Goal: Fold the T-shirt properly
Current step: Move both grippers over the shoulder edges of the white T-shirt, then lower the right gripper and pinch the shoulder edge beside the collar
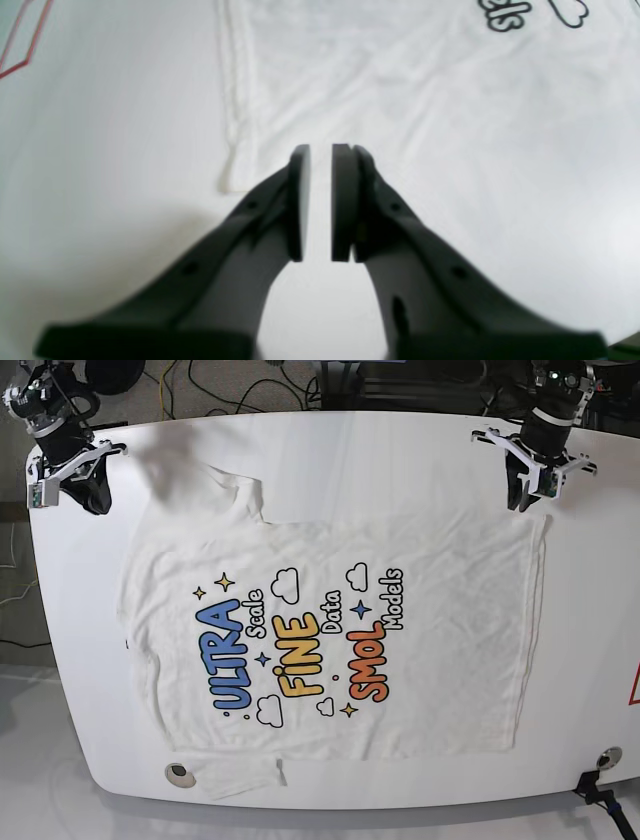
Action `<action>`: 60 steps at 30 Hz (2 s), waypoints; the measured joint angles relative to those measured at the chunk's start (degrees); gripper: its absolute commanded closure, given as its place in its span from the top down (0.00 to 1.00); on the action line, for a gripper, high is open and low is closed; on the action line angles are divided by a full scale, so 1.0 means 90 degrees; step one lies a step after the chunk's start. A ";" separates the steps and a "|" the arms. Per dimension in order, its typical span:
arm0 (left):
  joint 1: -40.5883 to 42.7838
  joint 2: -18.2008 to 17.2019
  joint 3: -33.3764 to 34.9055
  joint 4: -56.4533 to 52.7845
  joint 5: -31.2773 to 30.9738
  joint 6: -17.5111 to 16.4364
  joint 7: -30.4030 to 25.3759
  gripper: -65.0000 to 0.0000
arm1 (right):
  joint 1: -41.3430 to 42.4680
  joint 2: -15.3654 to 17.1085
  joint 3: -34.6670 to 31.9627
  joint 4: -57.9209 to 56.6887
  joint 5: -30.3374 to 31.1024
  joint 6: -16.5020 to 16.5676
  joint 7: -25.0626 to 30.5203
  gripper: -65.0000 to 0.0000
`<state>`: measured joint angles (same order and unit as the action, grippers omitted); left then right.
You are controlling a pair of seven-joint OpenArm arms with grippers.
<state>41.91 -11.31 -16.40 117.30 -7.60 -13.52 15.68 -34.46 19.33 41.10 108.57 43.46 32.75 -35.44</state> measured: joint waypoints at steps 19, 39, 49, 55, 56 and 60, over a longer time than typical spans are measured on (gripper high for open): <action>-0.0158 -0.0034 0.0049 -0.0219 -0.0240 -0.0056 0.0160 0.31 | 0.0384 0.0675 0.0024 -0.0189 -0.0797 0.0386 -0.0942 0.21; -0.0551 -0.0087 0.0029 -0.0272 -0.0835 -0.0046 0.0163 0.37 | 0.1741 -0.0192 0.0187 -0.1780 -0.1124 0.0053 -0.1712 0.32; -0.0600 -0.0087 0.0044 -0.0299 -0.0935 -0.0056 0.0163 0.37 | 0.1836 -0.0296 0.0277 -0.1829 -0.0610 0.0075 -0.1926 0.32; -0.0580 -0.0073 0.0056 -0.0296 -0.0935 -0.0058 0.0194 0.37 | 0.2052 -0.0301 0.0308 -0.2096 -0.0340 0.0032 -0.1902 0.32; -0.0585 -0.0073 0.0066 -0.0296 -0.0933 -0.0066 0.0197 0.38 | 0.2084 -0.0321 0.0299 -0.2157 -0.0345 0.0032 -0.1897 0.32; -0.0554 -0.0078 0.0085 -0.0296 -0.0957 -0.0078 0.0282 0.38 | 0.2130 -0.0498 0.0075 -0.2203 -0.0350 0.0029 -0.1899 0.32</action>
<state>36.93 -12.01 -15.64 114.63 -16.21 -14.22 18.22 -15.29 14.85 41.78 88.75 40.32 33.01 -52.53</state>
